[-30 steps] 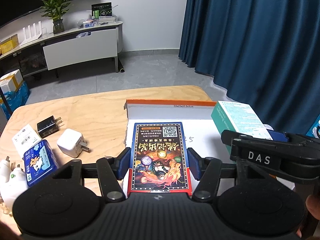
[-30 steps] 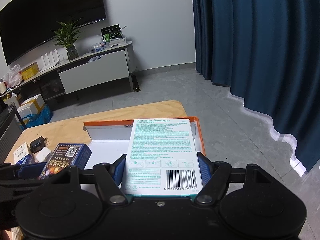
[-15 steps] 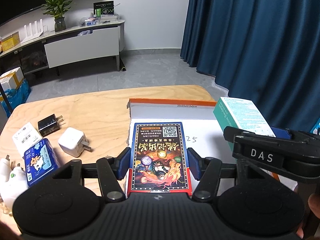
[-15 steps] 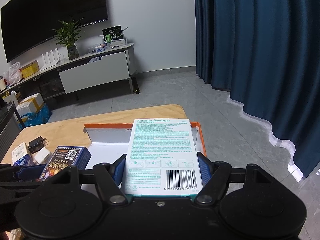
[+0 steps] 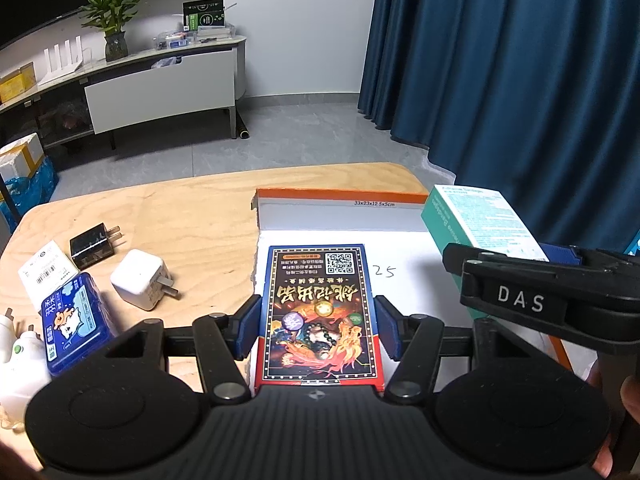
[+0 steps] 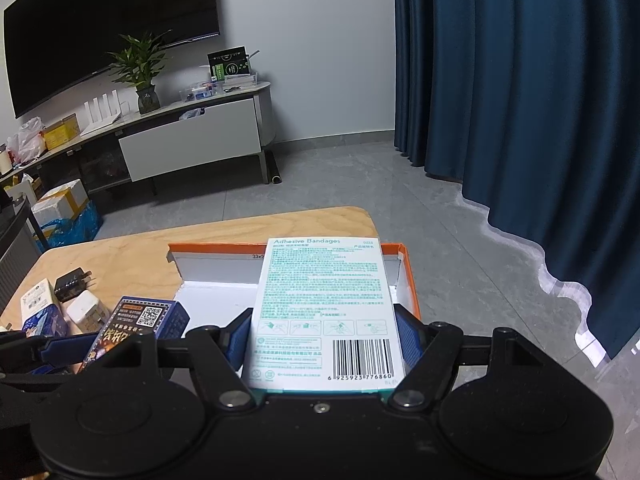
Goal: Organize rigid objects
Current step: 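Carry the card box with the left gripper while the right carries the bandage box to the white box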
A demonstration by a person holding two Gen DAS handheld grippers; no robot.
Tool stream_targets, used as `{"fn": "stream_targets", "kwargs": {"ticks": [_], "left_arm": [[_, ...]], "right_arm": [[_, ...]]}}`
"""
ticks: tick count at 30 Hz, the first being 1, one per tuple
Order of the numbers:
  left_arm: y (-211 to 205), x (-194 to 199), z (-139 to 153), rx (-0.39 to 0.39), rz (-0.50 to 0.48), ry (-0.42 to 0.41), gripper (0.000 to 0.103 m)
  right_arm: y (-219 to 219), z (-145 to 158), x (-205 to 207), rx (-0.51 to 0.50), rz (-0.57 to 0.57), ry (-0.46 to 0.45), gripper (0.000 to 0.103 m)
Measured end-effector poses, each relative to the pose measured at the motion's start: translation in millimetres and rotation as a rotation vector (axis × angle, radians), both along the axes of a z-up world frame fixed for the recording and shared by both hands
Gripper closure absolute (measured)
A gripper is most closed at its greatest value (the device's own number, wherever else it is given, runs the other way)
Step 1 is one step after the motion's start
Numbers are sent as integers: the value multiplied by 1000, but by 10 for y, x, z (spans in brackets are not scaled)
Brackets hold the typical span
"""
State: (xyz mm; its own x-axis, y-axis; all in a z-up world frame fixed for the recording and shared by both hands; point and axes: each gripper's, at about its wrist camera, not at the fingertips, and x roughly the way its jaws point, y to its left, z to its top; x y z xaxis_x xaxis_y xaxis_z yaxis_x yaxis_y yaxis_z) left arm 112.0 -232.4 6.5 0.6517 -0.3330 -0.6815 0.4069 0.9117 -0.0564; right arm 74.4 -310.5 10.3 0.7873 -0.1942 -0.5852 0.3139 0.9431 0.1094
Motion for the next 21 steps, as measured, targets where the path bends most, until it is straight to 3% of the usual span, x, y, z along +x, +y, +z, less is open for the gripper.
{"fn": "stream_targets", "kwargs": {"ticks": [21], "left_arm": [[-35,-6,-55,4,-34,0,43]], "right_arm": [[18,5,61,-3,5,11,19]]}}
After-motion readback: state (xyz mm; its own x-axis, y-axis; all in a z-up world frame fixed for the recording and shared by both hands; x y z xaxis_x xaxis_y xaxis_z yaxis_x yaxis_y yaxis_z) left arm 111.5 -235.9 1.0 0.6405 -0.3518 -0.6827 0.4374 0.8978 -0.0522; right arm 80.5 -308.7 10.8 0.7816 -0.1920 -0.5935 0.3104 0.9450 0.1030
